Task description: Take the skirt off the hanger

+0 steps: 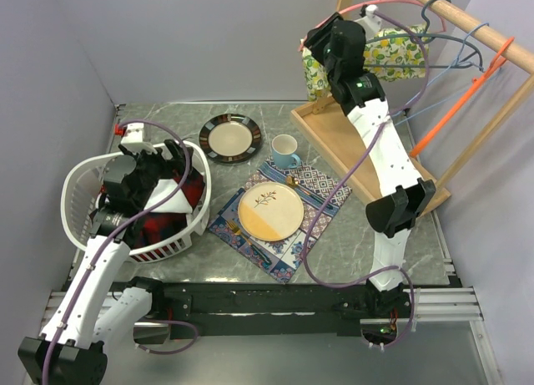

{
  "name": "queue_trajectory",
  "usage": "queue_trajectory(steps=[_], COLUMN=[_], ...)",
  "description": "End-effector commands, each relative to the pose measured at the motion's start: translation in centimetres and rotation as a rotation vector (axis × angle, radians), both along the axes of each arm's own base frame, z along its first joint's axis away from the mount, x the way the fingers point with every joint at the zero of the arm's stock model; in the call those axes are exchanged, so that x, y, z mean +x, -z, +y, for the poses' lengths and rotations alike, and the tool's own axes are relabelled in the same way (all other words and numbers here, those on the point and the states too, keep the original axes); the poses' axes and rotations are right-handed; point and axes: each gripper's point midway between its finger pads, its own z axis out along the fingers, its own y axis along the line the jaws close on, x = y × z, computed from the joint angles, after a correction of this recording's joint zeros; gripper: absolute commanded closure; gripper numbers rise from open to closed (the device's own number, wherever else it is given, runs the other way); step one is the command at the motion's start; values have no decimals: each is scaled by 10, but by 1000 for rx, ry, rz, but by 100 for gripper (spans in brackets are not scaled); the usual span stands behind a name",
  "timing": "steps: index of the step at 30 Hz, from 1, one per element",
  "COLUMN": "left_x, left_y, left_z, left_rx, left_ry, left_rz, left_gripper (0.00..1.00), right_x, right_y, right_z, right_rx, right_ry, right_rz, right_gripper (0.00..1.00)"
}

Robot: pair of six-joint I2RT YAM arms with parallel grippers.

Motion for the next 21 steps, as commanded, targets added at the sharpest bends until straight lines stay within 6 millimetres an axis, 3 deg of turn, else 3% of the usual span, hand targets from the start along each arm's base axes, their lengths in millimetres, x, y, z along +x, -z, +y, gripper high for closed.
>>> queue_trajectory(steps=[1, 12, 21], left_x=[-5, -7, -9], left_y=[-19, -22, -25], left_z=[-4, -11, -15], left_rx=[-21, -42, -54], left_ry=[24, 60, 82], left_rz=[-65, -68, -72], left_gripper=[1, 1, 1], right_x=[-10, 14, 35], right_y=[-42, -45, -23], right_z=[-13, -15, -19], right_rx=[60, 79, 65], right_ry=[-20, 25, 86], right_rz=[-89, -171, -156], right_gripper=[44, 44, 43])
